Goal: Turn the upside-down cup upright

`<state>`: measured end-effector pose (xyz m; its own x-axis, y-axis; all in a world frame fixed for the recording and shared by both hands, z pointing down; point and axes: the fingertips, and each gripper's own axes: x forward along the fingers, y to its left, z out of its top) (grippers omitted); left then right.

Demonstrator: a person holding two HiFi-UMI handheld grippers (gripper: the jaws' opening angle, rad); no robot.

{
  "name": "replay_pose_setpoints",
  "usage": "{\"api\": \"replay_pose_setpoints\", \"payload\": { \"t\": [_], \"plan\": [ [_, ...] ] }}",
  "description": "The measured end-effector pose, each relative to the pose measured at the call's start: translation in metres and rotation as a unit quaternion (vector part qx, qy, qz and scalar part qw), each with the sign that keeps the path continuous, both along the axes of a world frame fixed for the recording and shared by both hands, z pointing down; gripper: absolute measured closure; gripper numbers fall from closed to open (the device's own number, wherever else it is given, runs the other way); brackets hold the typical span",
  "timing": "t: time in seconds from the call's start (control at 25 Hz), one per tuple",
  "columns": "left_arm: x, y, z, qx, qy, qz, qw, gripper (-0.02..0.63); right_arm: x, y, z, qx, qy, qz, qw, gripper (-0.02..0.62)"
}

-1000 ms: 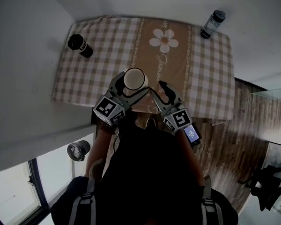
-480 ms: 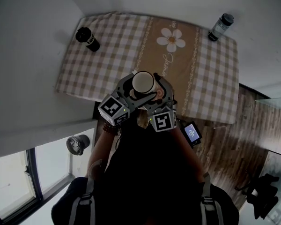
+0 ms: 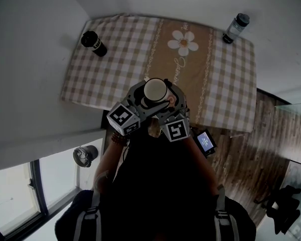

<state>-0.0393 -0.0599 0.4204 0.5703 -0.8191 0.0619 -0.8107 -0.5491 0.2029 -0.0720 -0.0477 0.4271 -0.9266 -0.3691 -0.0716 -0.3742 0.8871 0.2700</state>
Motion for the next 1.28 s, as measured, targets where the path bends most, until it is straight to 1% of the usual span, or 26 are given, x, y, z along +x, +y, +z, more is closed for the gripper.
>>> {"api": "replay_pose_setpoints", "payload": {
  "t": [0.08, 0.16, 0.28, 0.36, 0.44, 0.52, 0.6, 0.68, 0.8, 0.88, 0.96, 1.0, 1.04, 1.12, 1.2, 1.28],
  "plan": [
    [0.001, 0.001, 0.002, -0.002, -0.003, 0.001, 1.0000, 0.202, 0.001, 0.000, 0.000, 0.004, -0.005, 0.001, 1.000, 0.196],
    [0.000, 0.001, 0.001, -0.001, 0.003, -0.005, 1.0000, 0.203, -0.001, 0.001, 0.002, 0.005, -0.002, -0.003, 1.000, 0.194],
    [-0.001, 0.004, 0.002, -0.004, 0.012, -0.004, 0.9999, 0.204, -0.005, 0.004, 0.002, 0.022, 0.015, -0.007, 1.000, 0.171],
    [0.004, 0.006, 0.006, -0.011, 0.008, 0.004, 0.9999, 0.206, -0.006, 0.005, -0.001, 0.030, 0.012, -0.005, 0.999, 0.158],
    [0.005, 0.007, 0.010, -0.014, 0.010, -0.001, 0.9998, 0.206, -0.006, 0.005, 0.000, 0.028, 0.011, -0.005, 1.000, 0.178],
    [0.004, 0.008, 0.017, -0.024, 0.012, -0.008, 0.9996, 0.206, -0.007, 0.005, 0.004, 0.021, 0.014, -0.008, 1.000, 0.184],
    [0.005, 0.009, 0.021, -0.030, 0.005, -0.005, 0.9995, 0.206, -0.005, 0.005, 0.007, 0.019, 0.020, -0.005, 1.000, 0.186],
    [0.008, 0.009, 0.021, -0.028, 0.000, 0.002, 0.9996, 0.204, -0.003, 0.006, 0.009, 0.024, 0.026, -0.001, 0.999, 0.187],
    [0.006, 0.012, 0.019, -0.026, 0.005, 0.007, 0.9996, 0.204, -0.005, 0.009, 0.011, 0.043, 0.042, -0.002, 0.998, 0.187],
    [0.002, 0.016, 0.018, -0.023, 0.009, 0.007, 0.9997, 0.204, -0.003, 0.005, 0.011, 0.046, 0.042, 0.006, 0.998, 0.187],
    [-0.010, 0.022, 0.016, -0.019, 0.015, -0.005, 0.9997, 0.204, 0.007, -0.011, 0.005, 0.029, 0.017, 0.029, 0.999, 0.187],
    [-0.018, 0.025, 0.015, -0.015, 0.013, -0.015, 0.9997, 0.204, 0.013, -0.020, 0.004, 0.021, 0.012, 0.044, 0.999, 0.187],
    [-0.025, 0.027, 0.012, -0.011, 0.002, -0.025, 0.9996, 0.204, 0.018, -0.028, 0.006, 0.019, 0.015, 0.059, 0.998, 0.187],
    [-0.029, 0.029, 0.001, 0.000, -0.038, -0.032, 0.9988, 0.204, 0.025, -0.036, 0.014, 0.023, 0.032, 0.080, 0.996, 0.187],
    [-0.018, 0.029, -0.012, 0.009, -0.078, -0.014, 0.9968, 0.204, 0.025, -0.037, 0.022, 0.024, 0.051, 0.087, 0.995, 0.187],
    [-0.002, 0.026, -0.024, 0.015, -0.096, 0.014, 0.9951, 0.206, 0.023, -0.034, 0.027, 0.028, 0.064, 0.085, 0.994, 0.187]
  ]
}}
